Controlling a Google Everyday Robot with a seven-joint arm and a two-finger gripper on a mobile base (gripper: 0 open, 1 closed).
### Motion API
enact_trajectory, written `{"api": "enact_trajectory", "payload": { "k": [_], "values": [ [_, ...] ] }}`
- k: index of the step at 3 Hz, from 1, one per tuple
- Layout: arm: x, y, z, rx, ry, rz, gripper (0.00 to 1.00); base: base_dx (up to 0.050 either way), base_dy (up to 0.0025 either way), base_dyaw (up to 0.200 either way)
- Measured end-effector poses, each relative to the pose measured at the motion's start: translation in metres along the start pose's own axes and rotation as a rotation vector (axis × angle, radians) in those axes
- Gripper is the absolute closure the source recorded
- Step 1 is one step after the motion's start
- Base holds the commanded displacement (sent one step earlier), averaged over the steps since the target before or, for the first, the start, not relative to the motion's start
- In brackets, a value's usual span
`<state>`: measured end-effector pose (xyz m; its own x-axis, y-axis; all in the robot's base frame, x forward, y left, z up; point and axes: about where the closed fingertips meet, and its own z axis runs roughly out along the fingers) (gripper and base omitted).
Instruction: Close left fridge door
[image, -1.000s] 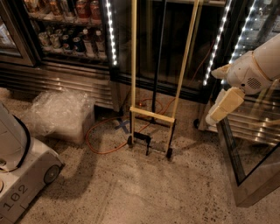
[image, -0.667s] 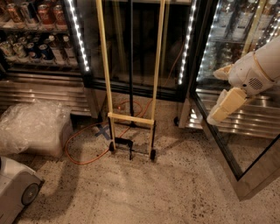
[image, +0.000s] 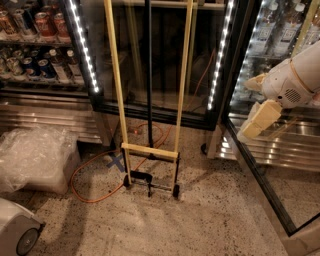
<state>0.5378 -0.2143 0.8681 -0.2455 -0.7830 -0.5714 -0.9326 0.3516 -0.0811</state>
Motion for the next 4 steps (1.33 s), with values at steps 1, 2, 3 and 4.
{"api": "enact_trajectory", "payload": {
  "k": [1, 2, 3, 4],
  "values": [
    [0.0, 0.0, 0.0, 0.0, 0.0, 0.0, 0.0, 0.0, 0.00005, -0.193],
    [0.0, 0.0, 0.0, 0.0, 0.0, 0.0, 0.0, 0.049, -0.00006, 0.001],
    [0.0, 0.0, 0.0, 0.0, 0.0, 0.0, 0.0, 0.0, 0.0, 0.0],
    [0.0, 0.0, 0.0001, 0.0, 0.0, 0.0, 0.19, 0.0, 0.0, 0.0]
  ]
}}
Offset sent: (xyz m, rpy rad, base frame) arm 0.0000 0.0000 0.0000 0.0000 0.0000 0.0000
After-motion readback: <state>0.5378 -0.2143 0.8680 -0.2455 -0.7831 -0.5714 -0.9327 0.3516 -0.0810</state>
